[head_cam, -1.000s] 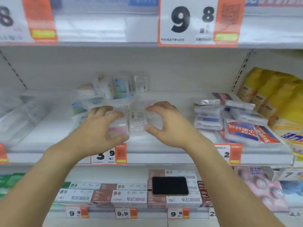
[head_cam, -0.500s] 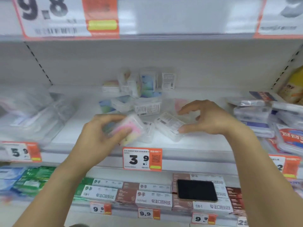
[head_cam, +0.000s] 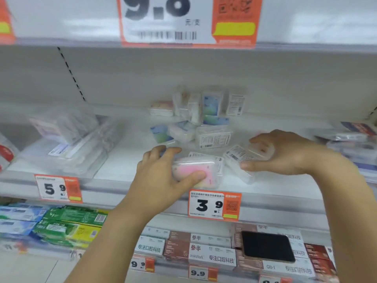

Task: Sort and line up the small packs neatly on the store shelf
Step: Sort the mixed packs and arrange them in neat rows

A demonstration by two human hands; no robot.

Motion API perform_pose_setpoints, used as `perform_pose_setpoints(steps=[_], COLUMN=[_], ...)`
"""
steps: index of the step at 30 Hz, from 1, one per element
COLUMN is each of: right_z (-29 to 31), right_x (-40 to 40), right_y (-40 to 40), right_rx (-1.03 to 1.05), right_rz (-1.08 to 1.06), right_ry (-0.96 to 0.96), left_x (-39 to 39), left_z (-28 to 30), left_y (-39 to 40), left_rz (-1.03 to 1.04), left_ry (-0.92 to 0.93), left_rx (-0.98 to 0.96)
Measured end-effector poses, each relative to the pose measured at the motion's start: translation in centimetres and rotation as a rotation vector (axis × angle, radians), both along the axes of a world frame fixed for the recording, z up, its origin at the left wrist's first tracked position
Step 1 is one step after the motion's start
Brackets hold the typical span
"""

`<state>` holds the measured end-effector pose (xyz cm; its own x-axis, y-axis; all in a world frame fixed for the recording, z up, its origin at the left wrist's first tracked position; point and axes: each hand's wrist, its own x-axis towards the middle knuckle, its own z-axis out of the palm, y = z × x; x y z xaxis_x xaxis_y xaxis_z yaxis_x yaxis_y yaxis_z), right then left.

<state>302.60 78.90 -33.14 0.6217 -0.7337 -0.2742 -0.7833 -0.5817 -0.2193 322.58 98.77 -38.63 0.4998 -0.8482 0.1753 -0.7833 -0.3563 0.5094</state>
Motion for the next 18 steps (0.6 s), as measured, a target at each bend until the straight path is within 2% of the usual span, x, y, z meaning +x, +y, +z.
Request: perform_pose_setpoints(steps=[3, 5, 7, 9, 12, 16, 18], right_z=[1.6, 2.0, 1.4, 0.2, -0.2, 2.5, 3.1], right_x=[0.3, 2.4, 5.7, 8.5, 9.3, 7.2, 8.1], right_y=[0.3, 0.0, -0.2, -0.6, -1.4, -0.9, -1.6], right_rx=[-0.086, -0.125, -0.035, 0.008, -0.059, 0.062, -0.044], right_rz=[-0.041, 0.087, 0.202, 0.289, 0.335, 0.296, 0.237], right_ry=[-0.008, -0.16, -0.336, -0.315, -0.229, -0.175, -0.302], left_x=[0.3, 0.7, 1.3, 1.8, 2.5, 3.4, 3.7], left_z=[0.3, 0.6, 0.8, 0.9, 0.5, -0.3, -0.1], left_y=[-0.1, -0.3, -0.4, -0.4, -0.8, -2.1, -2.9], left_rz=[-0.056, -0.102, -0.14, -0.133, -0.043, 0.06, 0.106], left_ry=[-0.025, 0.001, 0.077, 0.152, 0.242, 0.148, 0.102], left_rx=[0.043, 0.086, 0.088, 0.04, -0.063, -0.207, -0.29])
